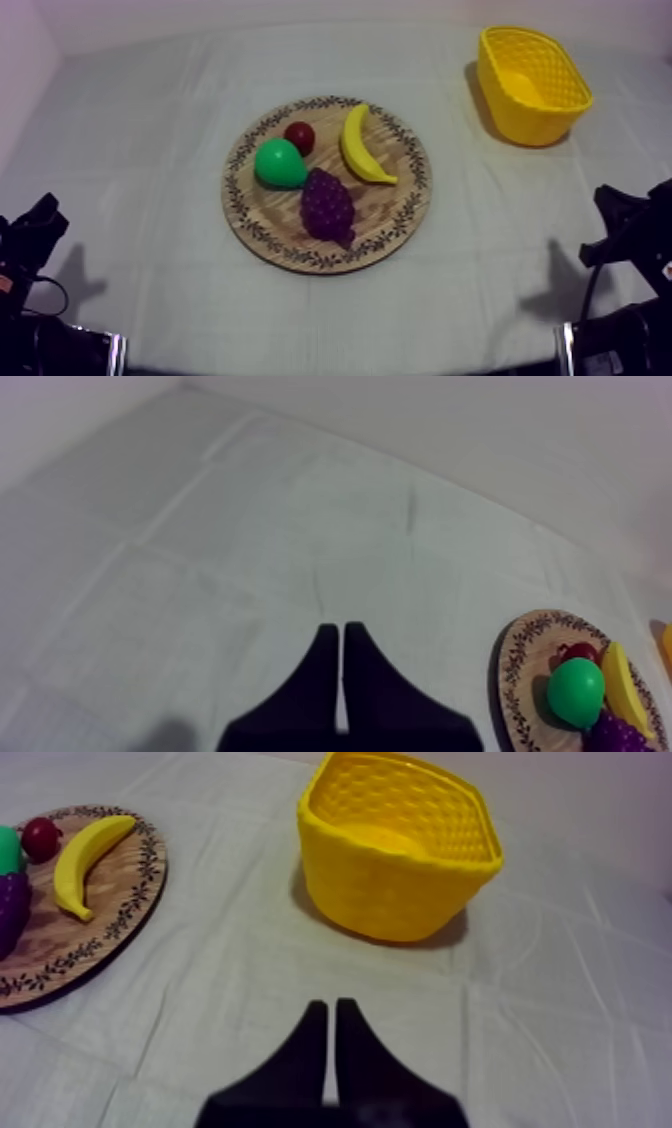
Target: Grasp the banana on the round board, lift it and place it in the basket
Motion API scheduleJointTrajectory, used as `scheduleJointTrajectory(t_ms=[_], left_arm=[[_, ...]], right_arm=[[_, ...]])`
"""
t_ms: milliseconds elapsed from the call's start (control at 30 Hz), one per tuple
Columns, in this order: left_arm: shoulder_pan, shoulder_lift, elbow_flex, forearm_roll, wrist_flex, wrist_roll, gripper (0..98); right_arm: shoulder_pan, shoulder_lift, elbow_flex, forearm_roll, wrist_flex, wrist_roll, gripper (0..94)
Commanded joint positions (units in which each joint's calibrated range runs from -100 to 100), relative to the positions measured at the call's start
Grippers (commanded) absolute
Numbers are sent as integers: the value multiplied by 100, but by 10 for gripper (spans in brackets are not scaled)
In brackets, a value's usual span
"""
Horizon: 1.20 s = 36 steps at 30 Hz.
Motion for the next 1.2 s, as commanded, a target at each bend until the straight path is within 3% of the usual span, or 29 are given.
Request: scheduleJointTrajectory(t_ms=[0, 1167], left_arm=[[2, -5, -1, 3, 0, 1, 1], [2, -5, -1, 3, 0, 1, 1]], right_arm=[[-2, -4, 4, 0, 1, 3, 4], [-2, -4, 4, 0, 1, 48, 4]])
